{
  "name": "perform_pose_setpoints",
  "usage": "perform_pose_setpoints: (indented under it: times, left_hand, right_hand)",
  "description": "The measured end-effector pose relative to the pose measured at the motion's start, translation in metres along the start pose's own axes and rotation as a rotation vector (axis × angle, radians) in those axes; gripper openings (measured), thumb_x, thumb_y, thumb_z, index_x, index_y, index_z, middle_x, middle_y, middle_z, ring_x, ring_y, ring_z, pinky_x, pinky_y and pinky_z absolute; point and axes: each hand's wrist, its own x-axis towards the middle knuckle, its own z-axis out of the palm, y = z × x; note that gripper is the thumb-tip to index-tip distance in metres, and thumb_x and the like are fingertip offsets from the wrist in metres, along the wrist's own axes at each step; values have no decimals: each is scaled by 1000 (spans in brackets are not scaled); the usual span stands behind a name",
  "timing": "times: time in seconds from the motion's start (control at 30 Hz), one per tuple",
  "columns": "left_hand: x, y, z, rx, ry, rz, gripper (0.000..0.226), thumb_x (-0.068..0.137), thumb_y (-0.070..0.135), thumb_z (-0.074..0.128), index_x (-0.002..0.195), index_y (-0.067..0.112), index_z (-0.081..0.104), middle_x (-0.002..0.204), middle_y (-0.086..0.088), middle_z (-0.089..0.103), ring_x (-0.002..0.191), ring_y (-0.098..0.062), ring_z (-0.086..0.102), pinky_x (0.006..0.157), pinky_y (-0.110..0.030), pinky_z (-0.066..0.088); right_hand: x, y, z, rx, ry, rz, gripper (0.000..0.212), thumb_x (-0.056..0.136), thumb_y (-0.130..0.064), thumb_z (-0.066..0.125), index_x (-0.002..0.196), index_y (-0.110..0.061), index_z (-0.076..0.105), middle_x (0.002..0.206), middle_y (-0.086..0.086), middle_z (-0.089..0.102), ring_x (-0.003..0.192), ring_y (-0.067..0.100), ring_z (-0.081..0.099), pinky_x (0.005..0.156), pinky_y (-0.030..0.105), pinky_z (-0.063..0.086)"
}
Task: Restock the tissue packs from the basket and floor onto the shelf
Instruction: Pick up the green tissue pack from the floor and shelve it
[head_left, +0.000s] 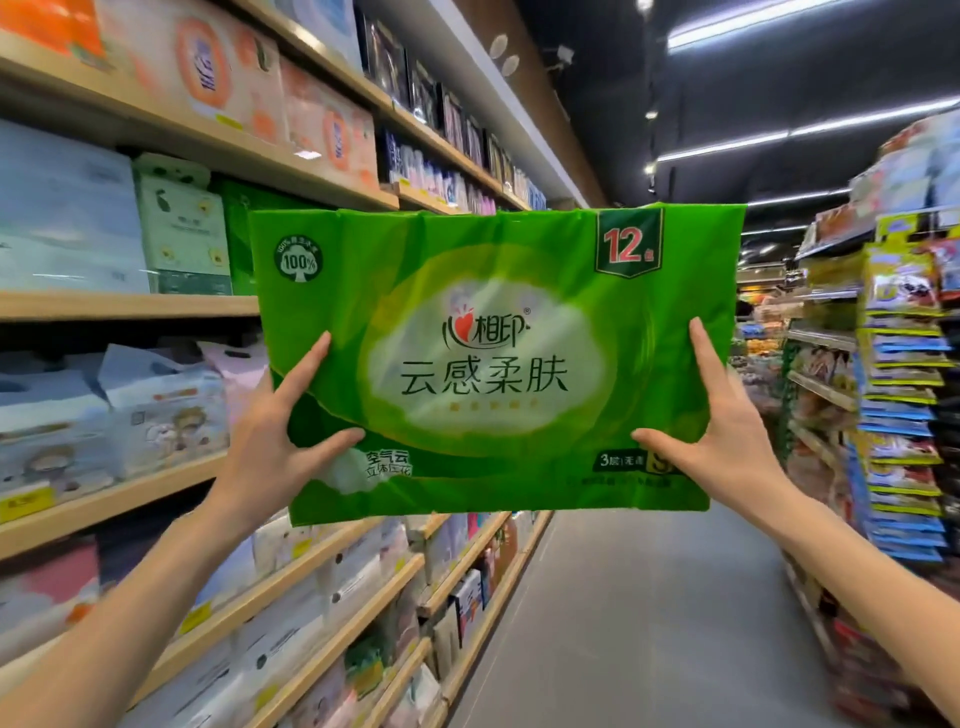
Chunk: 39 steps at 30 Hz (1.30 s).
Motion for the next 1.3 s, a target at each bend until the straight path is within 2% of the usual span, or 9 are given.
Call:
perform_pose_setpoints:
  times: [0.07, 0.3, 0.47, 0.63, 0.77, 0.87, 1.0, 1.13, 1.3]
  left_hand:
    - [24, -25, 25, -8, 6, 11, 90, 66, 16, 78, 141, 21, 29, 128, -14, 47, 119, -15, 39, 96, -4, 21]
    - [111, -114, 109, 5, -16, -2, 91, 63, 39, 69, 142, 40, 22, 131, -21, 50, 121, -31, 47, 94, -35, 37]
    - [158, -160, 175, 13, 15, 28, 92, 63, 37, 69, 139, 51, 18, 140, -16, 43, 128, -24, 40, 103, -35, 31]
    - [203, -193, 254, 79, 71, 23, 89, 65, 19, 77, 138, 33, 29, 130, -24, 47, 120, -29, 44, 97, -33, 30]
    - [243, -220, 318, 157, 106, 3, 86, 64, 28, 73, 139, 33, 30, 126, -23, 50, 114, -28, 45, 94, -30, 33]
    - [271, -235, 354, 228, 120, -34, 89, 62, 36, 68, 140, 42, 24, 104, -19, 53, 94, -27, 51, 70, -20, 33]
    - [295, -260, 374, 341, 146, -49, 87, 63, 30, 71, 139, 34, 29, 124, -26, 51, 112, -37, 51, 92, -35, 37]
    - [304, -284, 364, 479, 177, -114, 86, 66, 29, 72, 140, 34, 29, 117, -26, 51, 106, -37, 50, 89, -33, 36]
    - [314, -306, 339, 633, 239, -153, 88, 65, 20, 77, 135, 39, 27, 120, -33, 48, 114, -45, 46, 99, -53, 36]
  right_hand:
    - [24, 18, 27, -11, 21, -2, 113, 64, -25, 80, 135, -51, -4, 145, 21, 33, 127, 37, 41, 103, 50, 34]
    - [112, 81, 113, 8, 56, 18, 112, 65, -22, 80, 134, -50, -3, 138, 17, 39, 121, 33, 45, 99, 50, 38]
    - [167, 142, 169, 38, 63, 17, 113, 65, -21, 80, 131, -56, -5, 144, 18, 33, 130, 32, 37, 104, 49, 33]
    - [233, 219, 228, 112, 66, -22, 113, 65, -18, 80, 128, -58, -5, 138, 15, 38, 125, 29, 42, 102, 48, 36]
    - [292, 287, 277, 170, 54, -61, 114, 65, -18, 79, 128, -59, -7, 136, 15, 39, 121, 27, 44, 100, 45, 37]
    - [336, 327, 314, 221, 22, -86, 112, 66, -20, 79, 130, -54, -6, 140, 16, 37, 107, 20, 45, 94, 38, 38]
    - [387, 357, 377, 294, -34, -119, 112, 66, -23, 78, 135, -48, -5, 148, 18, 29, 111, 33, 49, 90, 32, 34]
    - [423, 357, 446, 407, -70, -189, 113, 67, -24, 77, 137, -48, -8, 148, 18, 28, 131, 30, 33, 94, 30, 26]
    - [451, 328, 523, 527, -102, -251, 111, 68, -24, 77, 137, -43, -8, 146, 18, 31, 132, 32, 32, 102, 40, 30]
